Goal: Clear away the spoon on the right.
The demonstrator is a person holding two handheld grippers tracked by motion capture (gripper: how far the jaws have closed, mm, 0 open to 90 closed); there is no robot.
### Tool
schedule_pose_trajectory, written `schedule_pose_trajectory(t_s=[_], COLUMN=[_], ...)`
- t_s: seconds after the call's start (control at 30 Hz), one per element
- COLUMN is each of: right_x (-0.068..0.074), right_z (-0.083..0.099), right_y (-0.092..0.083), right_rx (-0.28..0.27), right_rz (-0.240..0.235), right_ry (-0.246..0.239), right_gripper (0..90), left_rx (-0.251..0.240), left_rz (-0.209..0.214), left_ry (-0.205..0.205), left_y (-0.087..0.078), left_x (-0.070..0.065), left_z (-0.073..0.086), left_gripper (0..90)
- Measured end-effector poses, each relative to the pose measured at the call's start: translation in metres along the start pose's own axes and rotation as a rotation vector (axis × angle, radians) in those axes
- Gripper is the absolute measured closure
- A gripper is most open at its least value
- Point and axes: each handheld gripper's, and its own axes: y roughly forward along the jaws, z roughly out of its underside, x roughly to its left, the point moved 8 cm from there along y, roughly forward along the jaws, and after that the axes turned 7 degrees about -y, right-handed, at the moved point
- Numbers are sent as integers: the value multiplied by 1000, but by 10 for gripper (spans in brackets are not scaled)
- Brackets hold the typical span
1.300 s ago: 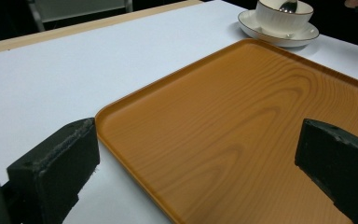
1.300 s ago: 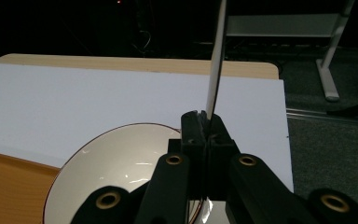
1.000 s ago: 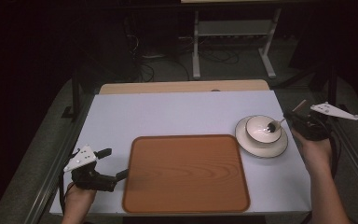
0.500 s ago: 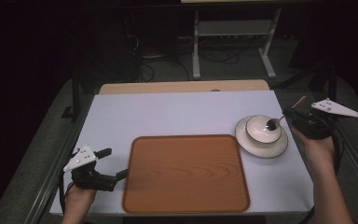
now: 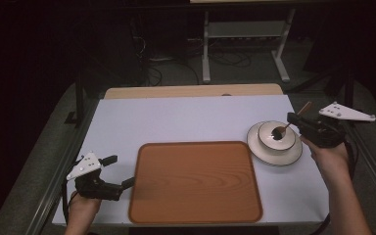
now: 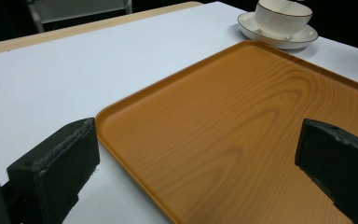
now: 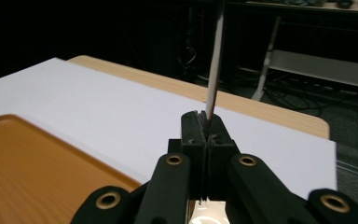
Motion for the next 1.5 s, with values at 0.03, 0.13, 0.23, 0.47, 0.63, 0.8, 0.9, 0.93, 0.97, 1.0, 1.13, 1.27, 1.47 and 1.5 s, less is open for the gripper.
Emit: schedule_pose_trajectory(t_s=[0.03,0.13,0.23,0.47,0.63,0.8,0.9,0.93,0.97,1.0,1.13,1.27,1.47,1.5], right_x=[0,12,20,42,52,68,76,79,82,85,95,104,113,116], right_z=[0,-2,-3,-1,2,3,6,8,9,11,17,26,38,42], right_y=[0,4,7,18,22,27,31,33,34,36,41,46,51,53], right_rx=[0,9,13,50,67,88,104,111,117,123,158,201,257,277], right_rz=[0,-42,-72,-136,-163,-208,-229,-237,-245,-253,-280,-320,-361,-368], right_ry=[0,-19,-29,-76,-95,-124,-139,-141,-147,-156,-187,-209,-229,-239], right_gripper=[884,884,884,884,884,884,884,884,884,884,884,884,883,883], left_rx=[0,1,1,0,0,-1,-1,0,0,0,-2,-2,-1,-1], left_rz=[0,0,0,2,2,1,1,2,2,2,2,2,1,0], left_ry=[0,2,2,0,7,4,5,5,5,6,4,7,7,8], left_y=[0,0,0,0,0,-1,-1,-1,-1,-1,-1,-2,-2,-2], left_x=[0,0,0,0,-1,-1,-1,-1,-1,-1,-1,-2,-2,-2], left_z=[0,0,0,0,0,0,0,0,0,0,0,0,0,0], left_gripper=[0,0,0,0,0,0,0,0,0,0,0,0,0,0])
